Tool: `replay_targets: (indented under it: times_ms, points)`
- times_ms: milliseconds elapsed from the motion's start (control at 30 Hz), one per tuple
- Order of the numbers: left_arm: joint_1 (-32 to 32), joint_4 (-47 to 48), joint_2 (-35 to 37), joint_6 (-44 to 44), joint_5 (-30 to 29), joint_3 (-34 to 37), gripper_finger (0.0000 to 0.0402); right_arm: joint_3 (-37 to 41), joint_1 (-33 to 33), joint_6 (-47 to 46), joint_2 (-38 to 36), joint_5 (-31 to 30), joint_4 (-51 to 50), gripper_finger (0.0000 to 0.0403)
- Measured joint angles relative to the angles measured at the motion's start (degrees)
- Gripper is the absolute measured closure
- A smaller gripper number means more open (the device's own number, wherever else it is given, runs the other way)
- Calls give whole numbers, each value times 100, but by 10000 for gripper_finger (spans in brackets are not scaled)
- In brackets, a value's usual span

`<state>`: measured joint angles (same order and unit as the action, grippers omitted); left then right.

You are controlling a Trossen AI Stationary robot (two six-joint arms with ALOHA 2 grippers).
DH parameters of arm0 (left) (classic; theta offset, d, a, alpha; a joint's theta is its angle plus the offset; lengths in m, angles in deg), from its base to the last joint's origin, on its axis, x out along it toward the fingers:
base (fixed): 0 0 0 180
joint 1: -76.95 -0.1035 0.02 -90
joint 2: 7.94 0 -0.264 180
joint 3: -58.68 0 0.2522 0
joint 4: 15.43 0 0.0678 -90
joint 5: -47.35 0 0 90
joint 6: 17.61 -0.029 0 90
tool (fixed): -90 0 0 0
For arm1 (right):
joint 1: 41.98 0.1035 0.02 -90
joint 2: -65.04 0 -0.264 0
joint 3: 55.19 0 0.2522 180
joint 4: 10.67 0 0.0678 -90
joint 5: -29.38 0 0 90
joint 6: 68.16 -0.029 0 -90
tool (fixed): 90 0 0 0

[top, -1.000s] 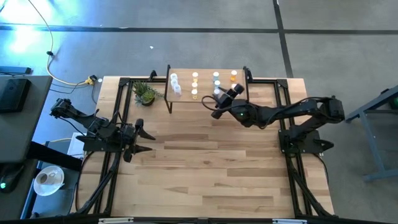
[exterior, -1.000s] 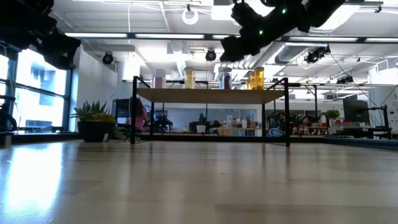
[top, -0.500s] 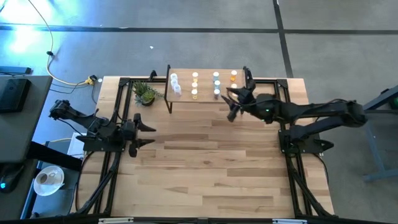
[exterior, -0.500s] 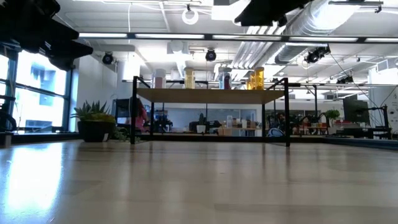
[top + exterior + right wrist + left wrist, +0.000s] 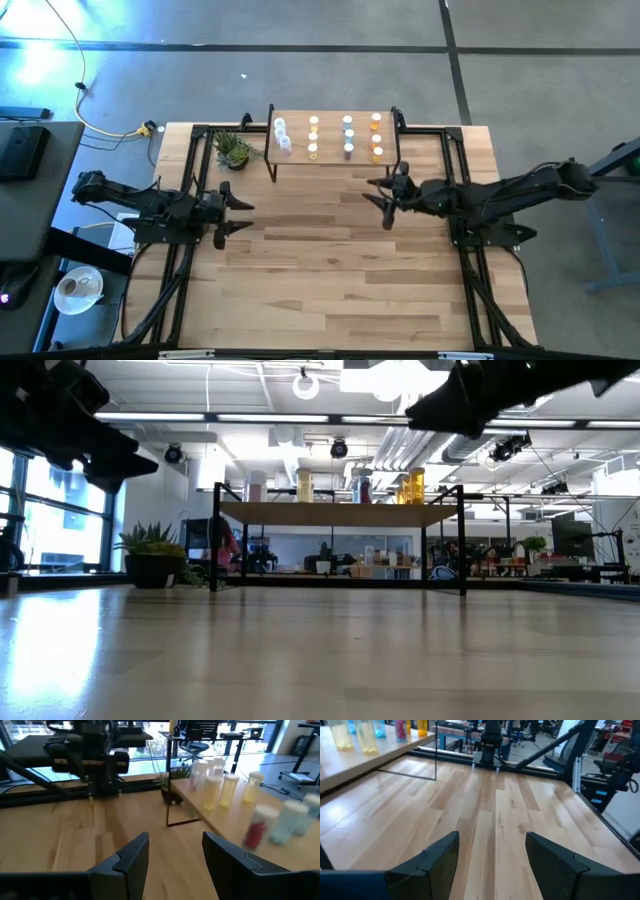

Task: Pick and place medicine bottles onto shelf by color
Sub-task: Adjust the transparent pill bottles on the shelf

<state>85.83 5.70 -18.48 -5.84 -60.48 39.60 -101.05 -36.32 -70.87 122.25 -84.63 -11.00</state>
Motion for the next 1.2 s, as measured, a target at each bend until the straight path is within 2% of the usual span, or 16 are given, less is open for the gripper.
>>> replay_targets:
  times_ms: [133, 300, 600, 867, 1200]
  points:
    - [-190, -1, 1, 0, 309, 4, 181, 530, 250, -189, 0, -411, 523, 226]
    - [-259, 2, 1, -246, 547, 4, 181, 916, 541, -186, -22, -862, 546, 226]
    - [-252, -135, 32, -712, 618, 4, 181, 1407, 792, -186, -798, -879, 452, 226]
    - [-252, -172, 32, -992, 601, 4, 181, 2087, 987, -757, -1743, -872, 514, 226]
    - [-252, -76, 32, -1001, 513, 4, 181, 2646, 1314, -628, -1961, -856, 959, 226]
